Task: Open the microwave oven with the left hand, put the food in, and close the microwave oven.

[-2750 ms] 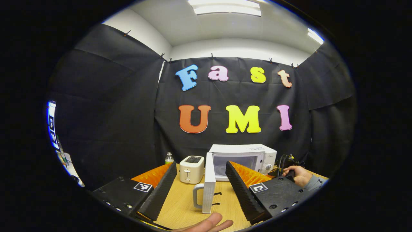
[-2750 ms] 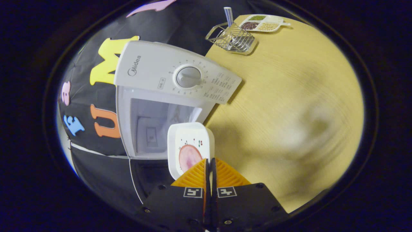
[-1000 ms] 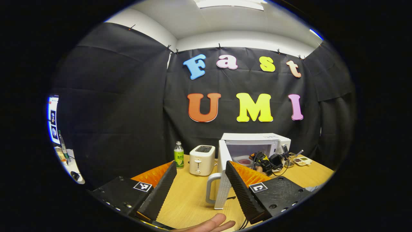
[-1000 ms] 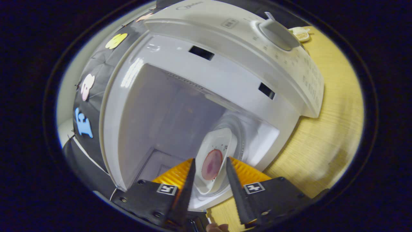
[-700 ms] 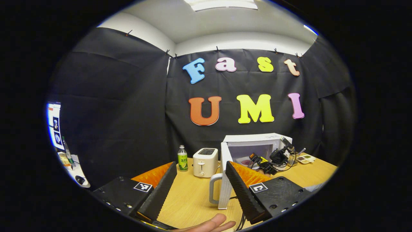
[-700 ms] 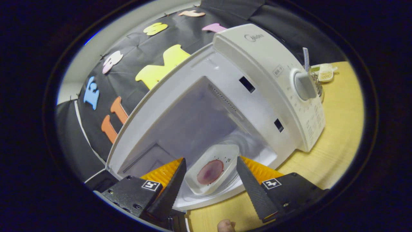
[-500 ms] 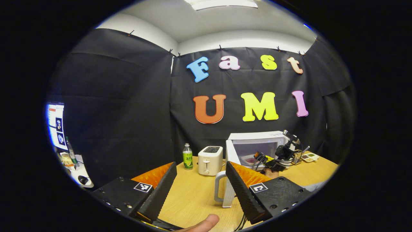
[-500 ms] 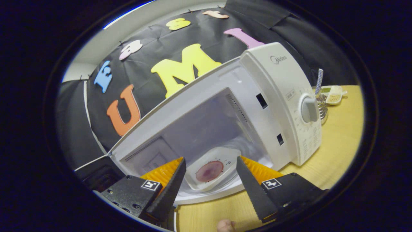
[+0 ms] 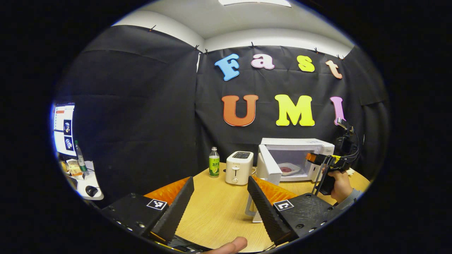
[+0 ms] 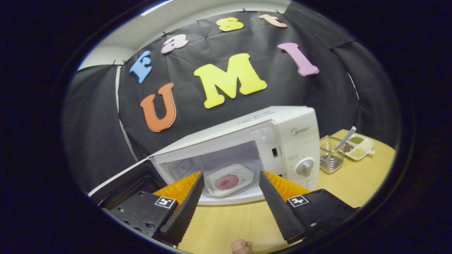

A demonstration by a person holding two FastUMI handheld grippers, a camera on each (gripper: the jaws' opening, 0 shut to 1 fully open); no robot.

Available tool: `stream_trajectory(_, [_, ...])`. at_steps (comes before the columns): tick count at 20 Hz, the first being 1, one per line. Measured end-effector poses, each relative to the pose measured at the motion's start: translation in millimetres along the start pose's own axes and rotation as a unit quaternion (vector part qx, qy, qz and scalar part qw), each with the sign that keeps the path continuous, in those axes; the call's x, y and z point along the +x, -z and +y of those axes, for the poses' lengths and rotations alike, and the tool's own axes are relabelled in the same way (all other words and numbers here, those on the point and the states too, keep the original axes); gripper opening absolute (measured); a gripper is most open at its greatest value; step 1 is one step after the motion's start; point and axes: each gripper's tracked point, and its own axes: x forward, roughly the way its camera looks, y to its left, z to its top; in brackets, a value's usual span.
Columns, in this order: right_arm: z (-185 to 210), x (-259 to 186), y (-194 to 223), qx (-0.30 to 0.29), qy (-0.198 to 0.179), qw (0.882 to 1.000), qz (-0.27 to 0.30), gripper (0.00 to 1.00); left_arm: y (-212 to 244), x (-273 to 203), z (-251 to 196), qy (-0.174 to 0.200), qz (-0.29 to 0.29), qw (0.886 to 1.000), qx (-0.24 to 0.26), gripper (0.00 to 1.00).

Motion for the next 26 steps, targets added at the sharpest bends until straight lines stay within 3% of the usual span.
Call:
stream_trajectory(4, [-21.1,-70.9,-41.3,-0.02,-0.022,0.999,-0.019,1.0,-7.9,1.9,1.4,0.003,-0.018,1.0,0.005,0.94])
stream_trajectory(5, [-27.9,-90.9,-55.2,-0.028,-0.024,0.999,-0.032,1.0,-11.2,4.8,7.2,-0.008,-0.026,1.0,0.005,0.81])
stream_trajectory(6, [-36.5,-108.4,-68.6,-0.042,-0.021,0.998,-0.044,1.0,-11.2,9.0,6.2,-0.009,-0.03,1.0,0.003,0.94])
stream_trajectory(7, [-48.0,-126.1,-80.5,-0.058,-0.012,0.997,-0.055,0.99,-12.5,11.5,2.5,-0.004,-0.034,0.999,-0.001,0.8])
stream_trajectory(8, [-56.9,-142.5,-93.3,-0.077,-0.008,0.995,-0.065,0.99,-13.2,15.0,-2.4,0.004,-0.038,0.999,-0.007,0.8])
stream_trajectory(9, [-64.0,-158.6,-105.0,-0.095,-0.005,0.992,-0.077,0.99,-13.7,20.3,-3.5,0.004,-0.043,0.999,-0.009,0.6])
stream_trajectory(10, [-71.8,-173.3,-118.7,-0.107,0.001,0.99,-0.094,0.99,-10.3,26.9,-2.0,0.007,-0.043,0.999,-0.009,0.61])
stream_trajectory(11, [-79.7,-187.0,-128.1,-0.112,0.012,0.988,-0.105,0.99,-6.9,30.4,-3.2,0.011,-0.046,0.999,-0.009,0.55])
stream_trajectory(12, [-88.3,-199.4,-139.5,-0.109,0.02,0.987,-0.119,0.99,-4.5,33.7,-8.0,0.022,-0.043,0.999,-0.012,0.45])
stream_trajectory(13, [-92.7,-209.1,-147.4,-0.103,0.02,0.987,-0.125,1.0,0.7,36.2,-11.5,0.03,-0.04,0.999,-0.015,0.27])
stream_trajectory(14, [-98.1,-219.9,-153.6,-0.096,0.02,0.987,-0.13,0.99,5.1,41.7,-11.8,0.035,-0.034,0.999,-0.019,0.25])
stream_trajectory(16, [-116.2,-245.0,-168.6,-0.098,0.036,0.985,-0.137,0.99,23.4,50.0,-17.1,0.047,-0.003,0.999,-0.018,0.11])
stream_trajectory(18, [-128.8,-270.3,-187.3,-0.109,0.052,0.981,-0.15,0.99,33.8,61.5,-19.1,0.039,0.008,0.999,-0.011,0.11])
stream_trajectory(19, [-134.5,-282.8,-193.9,-0.111,0.06,0.98,-0.156,0.99,46.5,71.5,-26.9,0.066,0.016,0.998,-0.015,0.0])
stream_trajectory(22, [-143.6,-310.3,-204.0,-0.109,0.065,0.977,-0.17,0.99,69.2,85.5,-23.6,0.068,0.034,0.997,0.008,0.0])
stream_trajectory(26, [-154.1,-326.4,-211.1,-0.119,0.083,0.973,-0.177,0.99,90.6,98.7,-39.1,0.093,0.05,0.994,-0.002,0.0])
